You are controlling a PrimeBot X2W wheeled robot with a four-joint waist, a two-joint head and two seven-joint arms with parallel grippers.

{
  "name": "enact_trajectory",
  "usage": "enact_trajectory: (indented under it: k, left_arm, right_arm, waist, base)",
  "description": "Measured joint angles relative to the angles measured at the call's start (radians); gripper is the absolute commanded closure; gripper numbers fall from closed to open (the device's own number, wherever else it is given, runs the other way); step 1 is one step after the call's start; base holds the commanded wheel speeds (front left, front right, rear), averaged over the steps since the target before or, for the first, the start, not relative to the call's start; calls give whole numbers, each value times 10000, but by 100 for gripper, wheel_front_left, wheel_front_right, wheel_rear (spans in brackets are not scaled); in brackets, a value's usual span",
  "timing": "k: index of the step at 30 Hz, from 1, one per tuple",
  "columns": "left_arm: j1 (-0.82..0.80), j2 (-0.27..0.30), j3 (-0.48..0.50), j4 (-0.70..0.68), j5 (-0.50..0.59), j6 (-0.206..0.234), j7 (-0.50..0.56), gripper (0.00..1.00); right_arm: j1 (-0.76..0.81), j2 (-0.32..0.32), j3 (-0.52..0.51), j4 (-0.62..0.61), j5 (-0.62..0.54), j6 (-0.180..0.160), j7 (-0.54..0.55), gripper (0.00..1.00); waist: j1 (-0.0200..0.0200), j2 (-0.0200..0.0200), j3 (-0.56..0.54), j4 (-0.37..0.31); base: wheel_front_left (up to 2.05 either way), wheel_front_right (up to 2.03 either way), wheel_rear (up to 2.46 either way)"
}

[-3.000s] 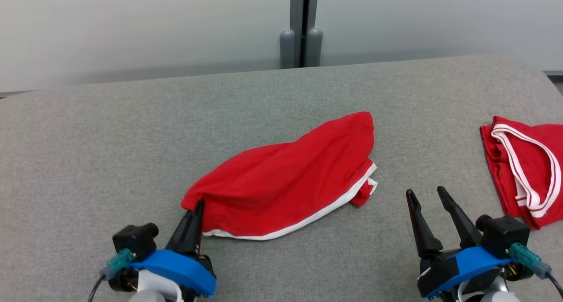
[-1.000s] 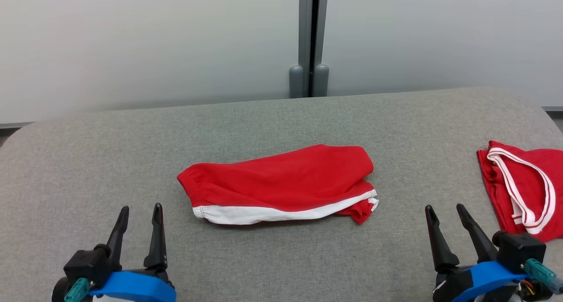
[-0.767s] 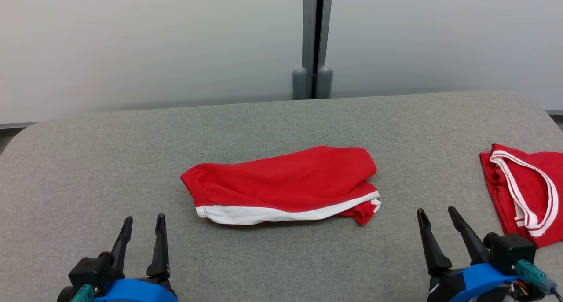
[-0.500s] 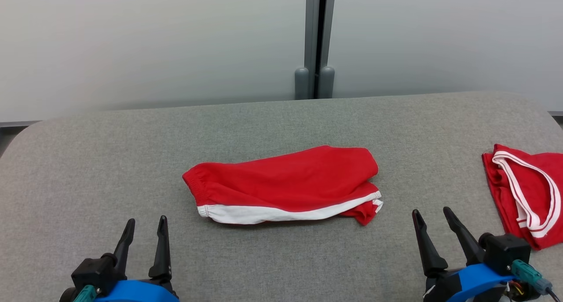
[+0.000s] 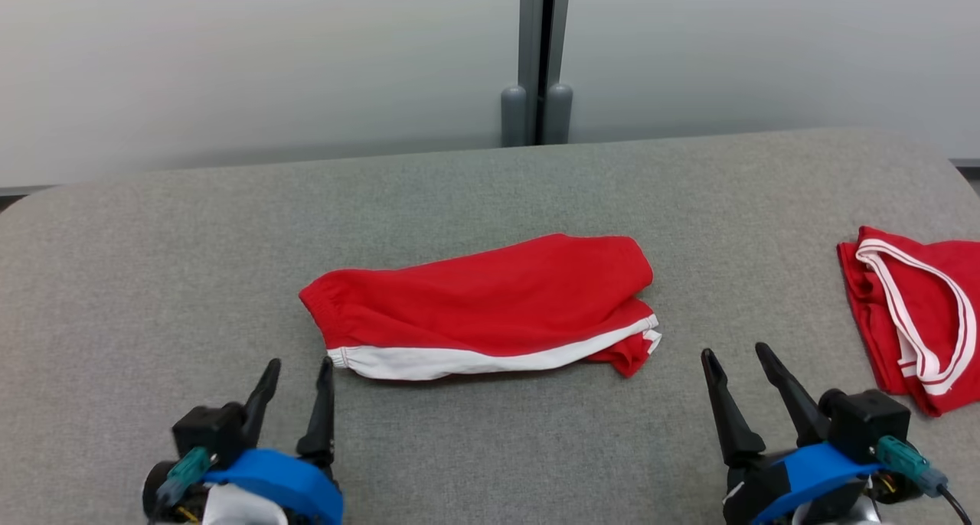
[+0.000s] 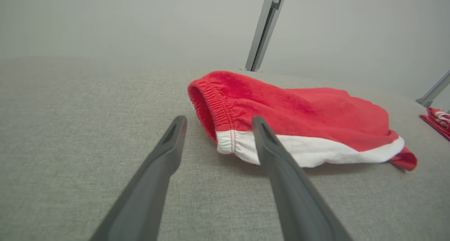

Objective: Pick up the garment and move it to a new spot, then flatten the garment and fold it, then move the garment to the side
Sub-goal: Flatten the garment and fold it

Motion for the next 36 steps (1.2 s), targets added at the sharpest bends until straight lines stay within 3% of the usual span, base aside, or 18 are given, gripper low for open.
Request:
enact_trajectory:
  k: [16,17,19,25,31,36]
  left_arm:
    - [-2058,54,-1269,2460,-780,-128,523,0]
    - [-2115,52,-1338,2545,-832,-130,499,22]
    - [-2234,94,-1478,2671,-945,-146,466,100]
    - [-2470,184,-1977,2784,-1325,-159,148,100]
    - [-2649,238,-2245,2867,-1473,-159,-117,100]
    - [-2837,242,-2393,2917,-1490,-161,-251,100]
  right_arm:
    - [-824,2,537,376,75,0,-180,0]
    - [-861,2,548,399,79,0,-198,0]
    - [-906,2,548,445,86,0,-224,0]
    - [-1317,2,550,702,184,0,27,0]
    - [-2651,-10,79,1942,23,-2,2142,0]
    - [-3816,-4,-171,3392,268,0,3302,0]
  waist:
    - [1,0,860,-336]
    - [1,0,894,-337]
    - [1,0,955,-332]
    - [1,0,1089,-273]
    - [0,0,1242,-177]
    - [0,0,1416,45]
  base:
    - [0,0,0]
    - [0,0,0]
    - [0,0,0]
    - [0,0,0]
    - [0,0,0]
    - [0,0,0]
